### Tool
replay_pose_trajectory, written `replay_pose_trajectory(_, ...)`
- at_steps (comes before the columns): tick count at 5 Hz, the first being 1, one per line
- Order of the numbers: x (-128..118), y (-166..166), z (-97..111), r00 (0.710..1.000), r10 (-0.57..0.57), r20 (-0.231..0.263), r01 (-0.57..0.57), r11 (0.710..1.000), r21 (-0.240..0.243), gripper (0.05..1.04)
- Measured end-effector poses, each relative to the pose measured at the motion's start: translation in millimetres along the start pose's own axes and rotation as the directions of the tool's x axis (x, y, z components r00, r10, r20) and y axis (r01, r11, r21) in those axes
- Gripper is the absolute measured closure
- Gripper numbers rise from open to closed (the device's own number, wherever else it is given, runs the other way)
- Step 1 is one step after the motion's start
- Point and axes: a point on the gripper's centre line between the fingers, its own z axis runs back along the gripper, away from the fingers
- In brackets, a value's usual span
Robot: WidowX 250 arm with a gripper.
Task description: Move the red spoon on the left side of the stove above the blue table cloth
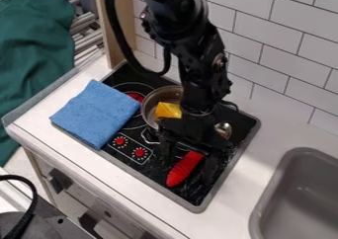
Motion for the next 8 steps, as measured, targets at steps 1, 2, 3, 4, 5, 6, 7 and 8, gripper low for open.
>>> replay_pose_trajectory(1,6.3,1.6,-6.5,1.000,0.018,0.010,-0.019,1.000,0.019,0.082)
replay_pose_trajectory(2,14.0,1.0,-13.6,1.000,0.014,0.027,-0.015,0.999,0.035,0.082)
replay_pose_trajectory(3,17.0,2.3,-14.3,0.999,0.007,0.034,-0.009,0.999,0.048,0.133)
replay_pose_trajectory(4,18.1,-1.2,-14.8,0.998,-0.004,0.055,0.000,0.998,0.068,0.406)
replay_pose_trajectory(5,18.1,-1.1,-14.8,0.998,-0.005,0.056,0.001,0.998,0.069,0.656)
replay_pose_trajectory(6,15.7,-1.7,-14.2,0.998,-0.005,0.056,0.001,0.998,0.069,0.722)
replay_pose_trajectory(7,2.3,-2.8,-8.2,1.000,-0.015,0.025,0.012,0.994,0.105,0.733)
replay_pose_trajectory(8,5.6,-12.0,24.6,0.995,-0.044,0.091,0.033,0.993,0.115,0.734)
